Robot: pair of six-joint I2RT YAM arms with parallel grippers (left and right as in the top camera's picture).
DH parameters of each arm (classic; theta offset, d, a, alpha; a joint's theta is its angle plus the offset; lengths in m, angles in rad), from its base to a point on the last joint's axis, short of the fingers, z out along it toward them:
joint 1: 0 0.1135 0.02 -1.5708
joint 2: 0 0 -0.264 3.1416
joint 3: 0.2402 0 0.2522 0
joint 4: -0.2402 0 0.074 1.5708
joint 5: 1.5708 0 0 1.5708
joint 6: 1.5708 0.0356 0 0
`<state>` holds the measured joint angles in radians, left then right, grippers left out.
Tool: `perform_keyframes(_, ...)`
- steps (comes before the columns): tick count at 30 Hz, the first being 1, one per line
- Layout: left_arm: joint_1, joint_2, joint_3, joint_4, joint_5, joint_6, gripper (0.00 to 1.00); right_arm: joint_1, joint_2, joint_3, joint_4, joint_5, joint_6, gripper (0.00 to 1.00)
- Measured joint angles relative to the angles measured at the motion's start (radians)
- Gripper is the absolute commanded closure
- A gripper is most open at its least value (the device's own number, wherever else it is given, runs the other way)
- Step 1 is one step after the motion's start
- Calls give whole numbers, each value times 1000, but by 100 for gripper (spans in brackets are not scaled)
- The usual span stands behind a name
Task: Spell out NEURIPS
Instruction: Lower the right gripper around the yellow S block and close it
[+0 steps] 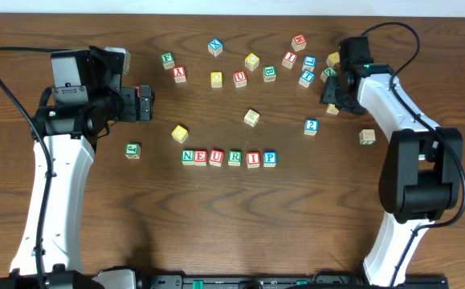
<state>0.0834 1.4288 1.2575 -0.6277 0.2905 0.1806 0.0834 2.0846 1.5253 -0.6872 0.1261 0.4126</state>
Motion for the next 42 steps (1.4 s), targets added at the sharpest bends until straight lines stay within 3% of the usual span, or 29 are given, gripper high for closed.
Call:
perform_keyframes(10, 0, 0, 0, 0, 0, 0, 2, 26, 43, 0, 26, -9, 6, 36)
perform_keyframes(42, 0, 0, 0, 0, 0, 0, 2, 29, 43, 0, 21, -14, 24, 65)
